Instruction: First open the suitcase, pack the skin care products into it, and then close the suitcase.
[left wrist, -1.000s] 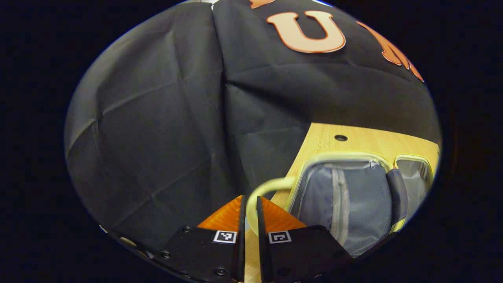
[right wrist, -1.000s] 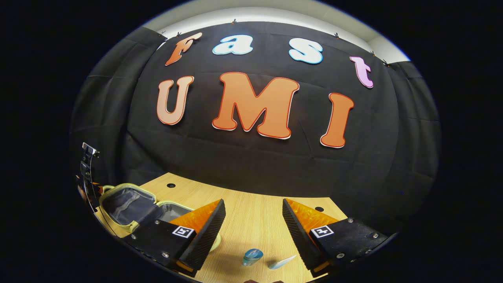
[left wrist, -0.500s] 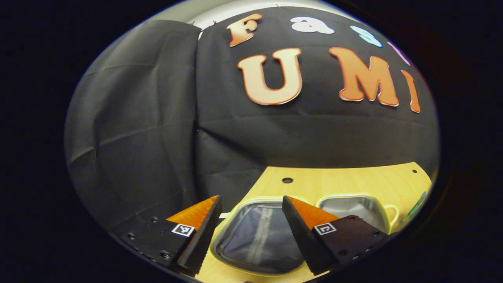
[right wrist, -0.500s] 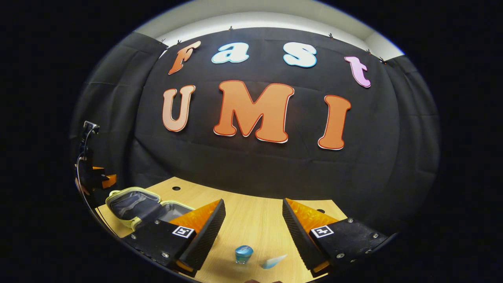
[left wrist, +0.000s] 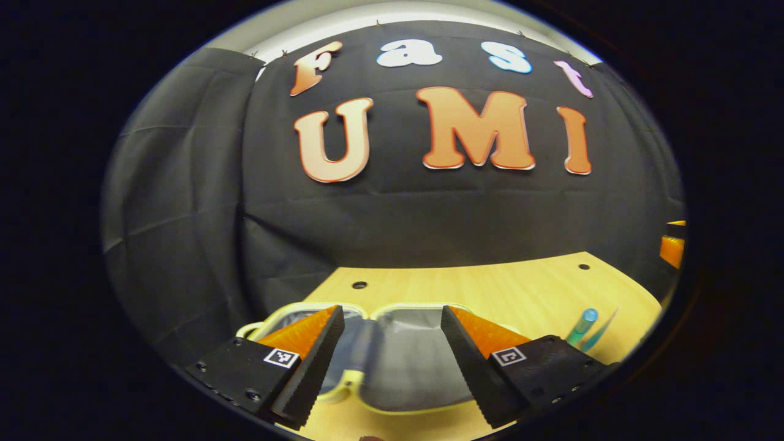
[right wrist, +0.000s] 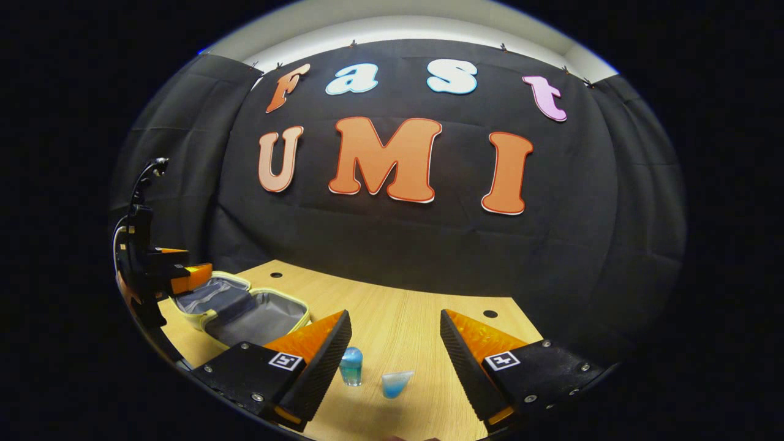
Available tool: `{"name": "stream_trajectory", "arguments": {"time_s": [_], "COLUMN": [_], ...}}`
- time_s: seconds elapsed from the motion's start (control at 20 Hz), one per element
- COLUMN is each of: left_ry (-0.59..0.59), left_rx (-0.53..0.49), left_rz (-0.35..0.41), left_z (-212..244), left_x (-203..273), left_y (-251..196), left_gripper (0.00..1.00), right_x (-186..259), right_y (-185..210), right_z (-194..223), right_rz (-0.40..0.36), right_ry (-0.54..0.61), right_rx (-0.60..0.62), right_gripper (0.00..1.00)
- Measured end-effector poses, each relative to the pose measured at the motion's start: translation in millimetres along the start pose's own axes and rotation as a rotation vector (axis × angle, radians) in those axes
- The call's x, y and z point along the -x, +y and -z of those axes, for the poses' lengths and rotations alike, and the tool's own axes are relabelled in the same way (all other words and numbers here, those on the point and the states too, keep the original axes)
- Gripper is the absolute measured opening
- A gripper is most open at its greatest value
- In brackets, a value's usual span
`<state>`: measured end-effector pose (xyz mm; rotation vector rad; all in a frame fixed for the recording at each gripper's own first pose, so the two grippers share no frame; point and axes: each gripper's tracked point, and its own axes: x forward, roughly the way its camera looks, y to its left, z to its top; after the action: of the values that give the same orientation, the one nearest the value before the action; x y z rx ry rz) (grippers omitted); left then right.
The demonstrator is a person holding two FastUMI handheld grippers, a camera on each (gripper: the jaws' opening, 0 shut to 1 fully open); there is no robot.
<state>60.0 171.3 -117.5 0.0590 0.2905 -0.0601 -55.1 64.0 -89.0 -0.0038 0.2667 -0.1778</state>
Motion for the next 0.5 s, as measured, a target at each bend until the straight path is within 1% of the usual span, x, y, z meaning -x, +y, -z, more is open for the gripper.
{"name": "stream_trajectory", "arguments": {"time_s": [0.15, 0.3, 0.5], "left_ry": [0.033, 0.021, 0.052], "left_rx": [-0.015, -0.057, -0.058], "left_rz": [0.082, 0.145, 0.249], "left_z": [23.6, 30.8, 55.1], "left_x": [12.7, 21.3, 24.6], "left_y": [-68.1, -122.5, -186.1], "left_gripper": [0.98, 0.98, 0.98], "right_x": [10.5, 17.4, 20.4], "right_y": [-4.9, -12.8, -22.4], "right_z": [23.2, 45.6, 71.8], "right_rz": [-0.029, -0.031, -0.026], "right_ry": [0.017, 0.034, 0.062], "right_rx": [-0.026, -0.042, -0.015], "right_gripper": [0.92, 0.93, 0.93]}}
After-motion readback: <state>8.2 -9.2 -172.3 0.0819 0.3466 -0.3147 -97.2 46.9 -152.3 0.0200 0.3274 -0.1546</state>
